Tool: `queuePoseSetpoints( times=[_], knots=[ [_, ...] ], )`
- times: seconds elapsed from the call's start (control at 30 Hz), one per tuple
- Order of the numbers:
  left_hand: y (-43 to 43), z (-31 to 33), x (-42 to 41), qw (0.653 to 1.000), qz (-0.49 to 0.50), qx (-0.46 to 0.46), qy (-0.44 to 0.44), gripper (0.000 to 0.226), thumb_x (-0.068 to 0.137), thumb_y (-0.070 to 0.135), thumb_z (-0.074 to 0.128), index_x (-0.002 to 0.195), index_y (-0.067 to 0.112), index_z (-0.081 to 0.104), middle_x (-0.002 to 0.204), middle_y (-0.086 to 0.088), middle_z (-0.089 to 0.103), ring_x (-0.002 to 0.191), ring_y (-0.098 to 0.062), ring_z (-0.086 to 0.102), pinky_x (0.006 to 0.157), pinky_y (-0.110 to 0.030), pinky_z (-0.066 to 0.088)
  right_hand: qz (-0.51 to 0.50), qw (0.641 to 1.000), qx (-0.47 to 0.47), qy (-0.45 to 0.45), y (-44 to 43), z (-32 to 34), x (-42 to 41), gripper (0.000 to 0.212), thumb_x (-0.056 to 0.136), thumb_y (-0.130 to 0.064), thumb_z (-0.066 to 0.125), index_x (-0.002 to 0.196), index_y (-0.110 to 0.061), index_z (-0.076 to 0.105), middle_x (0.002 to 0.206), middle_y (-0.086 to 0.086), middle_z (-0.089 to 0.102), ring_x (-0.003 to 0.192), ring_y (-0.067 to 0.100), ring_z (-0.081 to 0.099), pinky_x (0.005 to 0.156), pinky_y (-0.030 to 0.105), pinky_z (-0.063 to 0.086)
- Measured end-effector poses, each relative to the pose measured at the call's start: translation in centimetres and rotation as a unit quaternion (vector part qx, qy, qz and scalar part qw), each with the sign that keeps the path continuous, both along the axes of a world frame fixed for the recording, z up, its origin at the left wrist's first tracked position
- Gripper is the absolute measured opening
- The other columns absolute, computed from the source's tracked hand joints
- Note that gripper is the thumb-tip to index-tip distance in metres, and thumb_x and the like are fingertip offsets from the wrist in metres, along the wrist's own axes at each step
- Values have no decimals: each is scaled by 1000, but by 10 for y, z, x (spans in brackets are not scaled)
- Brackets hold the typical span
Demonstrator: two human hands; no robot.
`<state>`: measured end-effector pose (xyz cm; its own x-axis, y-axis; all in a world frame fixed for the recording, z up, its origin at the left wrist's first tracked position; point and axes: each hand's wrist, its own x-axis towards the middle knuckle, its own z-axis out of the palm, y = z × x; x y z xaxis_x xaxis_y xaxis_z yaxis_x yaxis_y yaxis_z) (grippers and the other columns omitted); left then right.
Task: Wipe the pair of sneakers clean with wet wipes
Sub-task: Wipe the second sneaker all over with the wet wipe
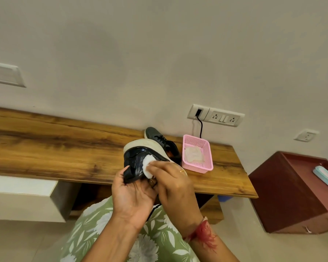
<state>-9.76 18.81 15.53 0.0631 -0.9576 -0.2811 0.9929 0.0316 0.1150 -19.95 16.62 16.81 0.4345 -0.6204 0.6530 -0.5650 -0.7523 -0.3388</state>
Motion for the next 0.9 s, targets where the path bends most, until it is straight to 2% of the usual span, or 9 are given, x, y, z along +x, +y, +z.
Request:
queuePoseSetpoints(
  times=[0.03, 0.13, 0.17, 0.3, 0.43, 0.6, 0.7, 0.87, 0.9],
  knots=[
    [0, 0, 1, 1000, -1, 0, 5, 53, 94, 33, 34, 84, 1, 75, 88, -15, 72, 76, -22, 71, 67, -29, 59, 5, 1000, -16, 16, 0, 0, 0, 30, 85, -12, 46, 101, -5, 70, 105, 5, 67, 98, 16, 60, 85, 23, 47],
    [-1, -1, -2, 999, -21, 17, -24, 52, 93, 36, 34, 113, -1, 65, 113, -22, 67, 102, -29, 66, 94, -39, 51, -78, 997, -29, 6, -9, -2, -3, 34, 83, -12, 43, 103, -5, 70, 105, 7, 67, 97, 20, 62, 82, 28, 51],
    [-1, 0, -2, 999, -21, 22, -28, 52, 92, 36, 34, 114, -1, 64, 114, -22, 66, 104, -29, 65, 95, -39, 50, -94, 995, -27, -1, -9, -3, -3, 35, 82, -12, 43, 103, -5, 70, 105, 7, 67, 97, 21, 62, 82, 29, 52],
    [1, 0, 3, 1000, -18, -15, -8, 39, 73, 29, 55, 92, 0, 72, 92, -15, 71, 78, -22, 71, 70, -29, 59, -25, 996, -70, 40, 4, -5, 4, 29, 85, -11, 47, 103, -3, 69, 105, 9, 66, 100, 19, 58, 89, 22, 44],
    [-1, -2, -1, 999, -19, 12, -35, 49, 90, 34, 37, 103, -1, 69, 105, -21, 69, 95, -28, 67, 94, -37, 49, -89, 996, -25, -1, -9, -5, -4, 34, 82, -10, 43, 104, -5, 69, 106, 7, 67, 98, 18, 60, 86, 25, 48],
    [2, -1, 2, 1000, -10, -1, -17, 43, 76, 31, 47, 76, -1, 75, 85, -14, 70, 74, -21, 70, 71, -28, 58, 23, 993, -87, 75, 7, -6, 3, 24, 88, -8, 53, 107, -2, 67, 110, 10, 65, 106, 20, 58, 95, 26, 46],
    [1, 2, 0, 999, -25, 0, -27, 48, 81, 34, 43, 89, -2, 75, 98, -19, 70, 87, -25, 70, 84, -36, 53, -44, 995, -83, 46, -4, -3, -3, 28, 85, -6, 49, 105, -2, 68, 108, 11, 66, 103, 19, 57, 92, 25, 46],
    [2, -1, 1, 999, -30, 0, 10, 46, 79, 32, 44, 80, -2, 75, 84, -15, 71, 72, -21, 71, 66, -29, 60, 0, 993, -84, 88, 3, -8, 2, 25, 83, -7, 61, 108, -3, 65, 110, 10, 64, 105, 20, 59, 89, 27, 49],
    [2, -1, 2, 1000, -32, 0, 0, 46, 80, 32, 44, 84, -2, 74, 87, -16, 71, 76, -22, 71, 70, -29, 59, 3, 992, -82, 97, 0, -7, 0, 25, 83, -5, 61, 108, -3, 65, 110, 10, 64, 104, 21, 59, 89, 27, 49]
  ],
)
